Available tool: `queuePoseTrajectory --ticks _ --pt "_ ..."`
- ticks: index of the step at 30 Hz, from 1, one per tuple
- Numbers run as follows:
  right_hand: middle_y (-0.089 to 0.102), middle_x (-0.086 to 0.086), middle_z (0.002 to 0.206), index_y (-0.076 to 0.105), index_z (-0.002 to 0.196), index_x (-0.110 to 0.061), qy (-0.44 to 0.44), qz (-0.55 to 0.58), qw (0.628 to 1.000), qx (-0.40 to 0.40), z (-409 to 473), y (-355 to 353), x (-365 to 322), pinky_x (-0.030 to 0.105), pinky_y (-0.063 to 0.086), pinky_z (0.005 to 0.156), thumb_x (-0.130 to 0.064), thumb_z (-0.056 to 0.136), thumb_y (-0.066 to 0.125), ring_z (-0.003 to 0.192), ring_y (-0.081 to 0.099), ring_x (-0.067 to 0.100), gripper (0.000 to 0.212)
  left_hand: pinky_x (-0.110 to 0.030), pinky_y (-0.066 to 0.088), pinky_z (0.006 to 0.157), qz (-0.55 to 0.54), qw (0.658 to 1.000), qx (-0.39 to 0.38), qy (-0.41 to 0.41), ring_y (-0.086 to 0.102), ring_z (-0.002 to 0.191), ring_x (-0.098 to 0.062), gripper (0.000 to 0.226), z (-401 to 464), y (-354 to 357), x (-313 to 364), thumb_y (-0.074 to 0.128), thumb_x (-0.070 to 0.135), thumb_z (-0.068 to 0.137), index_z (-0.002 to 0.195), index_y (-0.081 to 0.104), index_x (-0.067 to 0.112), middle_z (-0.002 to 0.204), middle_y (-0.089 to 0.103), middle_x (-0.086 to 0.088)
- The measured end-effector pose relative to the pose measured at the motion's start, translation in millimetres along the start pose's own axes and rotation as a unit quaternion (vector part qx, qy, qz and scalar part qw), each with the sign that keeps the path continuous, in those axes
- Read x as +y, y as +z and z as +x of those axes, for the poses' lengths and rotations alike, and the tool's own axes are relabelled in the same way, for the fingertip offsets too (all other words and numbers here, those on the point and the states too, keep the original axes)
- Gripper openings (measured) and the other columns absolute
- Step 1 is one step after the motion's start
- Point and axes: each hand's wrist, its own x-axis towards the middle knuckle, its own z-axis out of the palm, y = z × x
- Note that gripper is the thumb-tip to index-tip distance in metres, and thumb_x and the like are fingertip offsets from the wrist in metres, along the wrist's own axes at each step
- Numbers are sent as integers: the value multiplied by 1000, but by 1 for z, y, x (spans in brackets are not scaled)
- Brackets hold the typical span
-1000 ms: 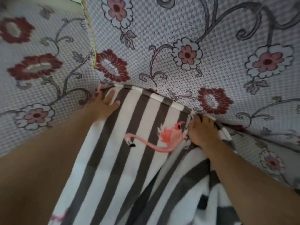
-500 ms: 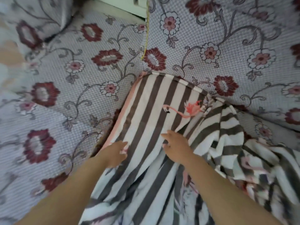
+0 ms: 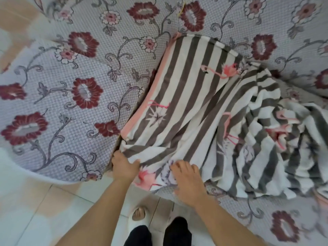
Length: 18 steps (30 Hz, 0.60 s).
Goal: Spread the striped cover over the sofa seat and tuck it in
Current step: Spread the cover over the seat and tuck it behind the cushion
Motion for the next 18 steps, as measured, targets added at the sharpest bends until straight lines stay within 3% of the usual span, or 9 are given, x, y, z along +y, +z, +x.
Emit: queuePoseTrajectory --ticks 2,4,6,8,9,11,13,16,18 --pt "26 5 146 26 142 -21 21 -24 999 0 -6 10 -2 45 23 109 -20 76 66 133 28 27 77 -47 43 102 -140 988 -37 -62 51 120 -36 77 -1 5 -2 72 15 80 139 26 -3 134 48 -19" --pt "28 5 145 33 138 -23 35 -32 999 8 -6 13 -2 45 22 109 -15 77 64 134 29 28 69 -49 44 101 -162 983 -67 -50 56 116 -34 62 0 8 0 71 14 81 134 42 4 129 56 -16" --pt "44 2 131 47 128 -24 50 -19 998 20 -1 7 -1 41 27 104 -12 81 57 125 40 26 49 -50 48 96 -158 984 -71 -34 59 110 -36 45 1 10 4 73 17 76 117 59 6 120 61 -17" --pt "59 2 112 55 114 -22 64 69 995 43 8 -6 4 38 37 96 -10 89 49 108 53 24 28 -48 52 89 -187 978 -84 -31 61 106 -36 44 2 4 8 73 24 69 110 65 9 117 62 -15" --pt "63 3 101 57 106 -19 81 171 981 48 11 -17 9 37 43 88 -9 93 45 97 58 24 20 -43 55 83 -225 969 -94 -27 64 103 -34 38 2 -1 10 71 22 69 106 67 14 112 66 -11" --pt "60 4 83 54 89 -20 120 400 906 70 17 -40 22 32 45 67 -8 98 39 71 57 16 21 -33 56 65 -335 935 -111 -41 70 89 -26 26 4 -12 15 68 9 74 98 70 20 94 74 -4" --pt "55 5 79 50 86 -20 153 477 856 128 22 -63 42 27 42 55 -10 100 38 55 50 4 21 -29 56 55 -443 883 -143 -62 71 74 -17 25 4 -23 26 69 7 77 101 68 15 90 75 -4" --pt "55 12 98 48 105 -11 188 432 856 213 28 -91 64 43 51 69 -17 99 43 75 59 15 10 -17 43 36 -509 845 -143 -81 62 56 -7 33 -1 -35 57 73 22 76 101 60 5 88 70 -5" --pt "51 7 108 48 113 -10 185 362 869 283 26 -101 66 50 46 88 -25 94 52 99 54 25 25 -16 46 41 -531 834 -105 -105 65 66 -9 31 -4 -40 82 73 17 76 100 59 3 95 68 -7"
